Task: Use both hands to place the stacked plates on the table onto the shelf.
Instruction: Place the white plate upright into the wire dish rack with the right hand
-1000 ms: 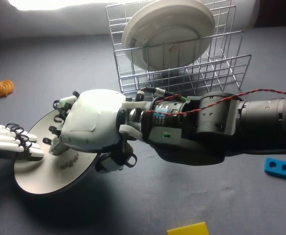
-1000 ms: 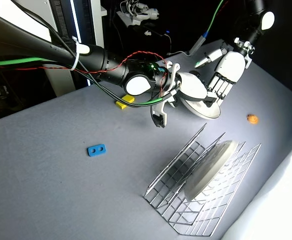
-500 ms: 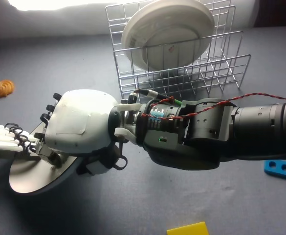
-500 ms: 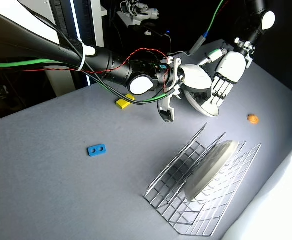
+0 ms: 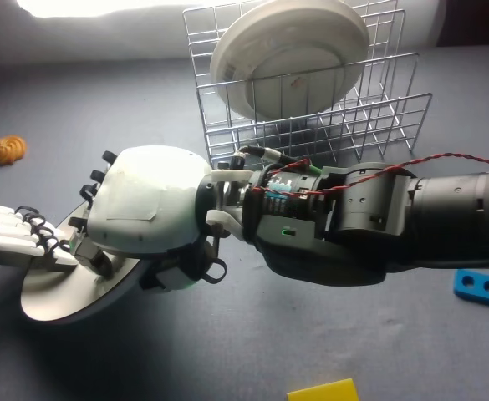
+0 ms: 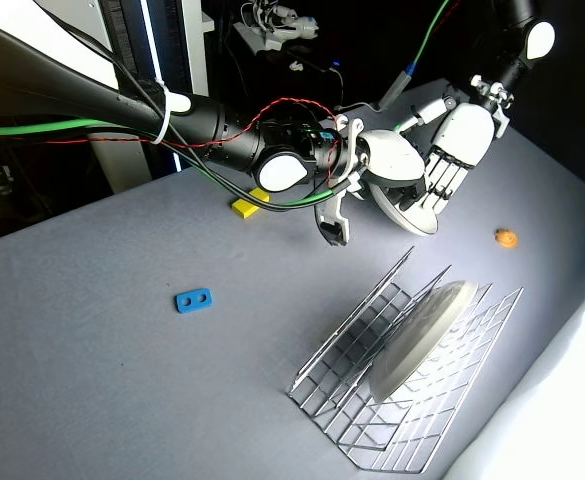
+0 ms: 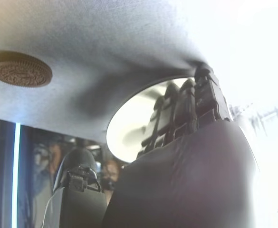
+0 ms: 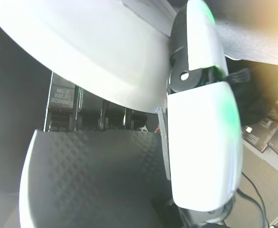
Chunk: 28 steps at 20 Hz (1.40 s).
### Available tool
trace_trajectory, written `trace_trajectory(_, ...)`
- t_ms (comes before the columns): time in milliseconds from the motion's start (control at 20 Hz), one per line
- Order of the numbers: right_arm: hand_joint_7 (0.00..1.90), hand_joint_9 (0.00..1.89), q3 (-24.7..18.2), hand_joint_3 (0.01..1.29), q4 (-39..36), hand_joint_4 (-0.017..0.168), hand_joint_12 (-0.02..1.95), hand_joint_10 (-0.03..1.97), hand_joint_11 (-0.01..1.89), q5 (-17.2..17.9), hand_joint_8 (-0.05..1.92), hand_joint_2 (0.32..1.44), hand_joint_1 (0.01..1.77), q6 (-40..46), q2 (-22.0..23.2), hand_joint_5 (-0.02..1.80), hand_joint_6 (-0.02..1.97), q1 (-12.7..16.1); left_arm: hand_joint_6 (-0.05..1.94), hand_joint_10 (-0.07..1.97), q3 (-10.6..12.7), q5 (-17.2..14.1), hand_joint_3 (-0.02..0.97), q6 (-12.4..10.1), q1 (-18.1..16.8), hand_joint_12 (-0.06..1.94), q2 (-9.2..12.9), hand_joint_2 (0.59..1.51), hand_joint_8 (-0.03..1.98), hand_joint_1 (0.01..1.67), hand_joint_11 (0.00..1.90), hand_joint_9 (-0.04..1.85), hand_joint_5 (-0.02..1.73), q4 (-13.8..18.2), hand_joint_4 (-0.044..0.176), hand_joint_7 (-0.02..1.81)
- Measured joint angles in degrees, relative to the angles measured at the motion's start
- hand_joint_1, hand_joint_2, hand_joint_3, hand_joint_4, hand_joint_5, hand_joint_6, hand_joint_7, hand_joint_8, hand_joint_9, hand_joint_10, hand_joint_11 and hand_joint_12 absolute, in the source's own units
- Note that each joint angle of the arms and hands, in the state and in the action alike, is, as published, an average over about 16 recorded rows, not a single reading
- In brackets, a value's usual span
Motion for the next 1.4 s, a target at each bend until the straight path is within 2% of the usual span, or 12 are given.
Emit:
trace_trajectory(400,0.93,0.97,-4.9,0.01,1.9,0.001,1.10,1.10,0.81,-1.9,0.68,0.97,1.24,0.0,3.9,0.84,0.73,0.6,0.01,-0.06,0.9,-0.1,0.015,0.1,-6.9,0.01,0.6,1.165,-0.01,0.02,0.02,0.02,0.02,2.1,-0.006,0.02)
trace_trajectory(750,0.97,0.99,-11.5,0.01,2.6,0.000,1.11,1.10,0.82,-4.4,0.73,0.98,1.29,1.0,9.2,0.87,0.88,3.1,0.01,-0.06,1.7,0.6,0.015,0.8,-11.8,0.01,1.5,1.164,-0.01,0.02,0.02,0.02,0.02,2.4,-0.005,0.02)
trace_trajectory(1150,1.03,1.00,-19.6,0.01,2.6,-0.003,1.10,1.07,0.83,-7.6,0.78,1.00,1.35,5.2,16.8,0.90,1.02,7.5,0.01,-0.06,2.6,1.9,0.016,2.0,-13.9,0.01,1.9,1.161,-0.01,0.02,0.02,0.02,0.02,2.6,-0.005,0.02)
trace_trajectory(1400,1.03,1.00,-22.8,0.01,-3.7,-0.005,1.08,1.04,0.84,-8.8,0.79,1.01,1.37,17.2,21.4,0.90,1.02,10.8,0.01,-0.06,2.9,2.3,0.016,2.4,-14.0,0.01,1.9,1.161,-0.01,0.02,0.02,0.02,0.01,2.6,-0.004,0.02)
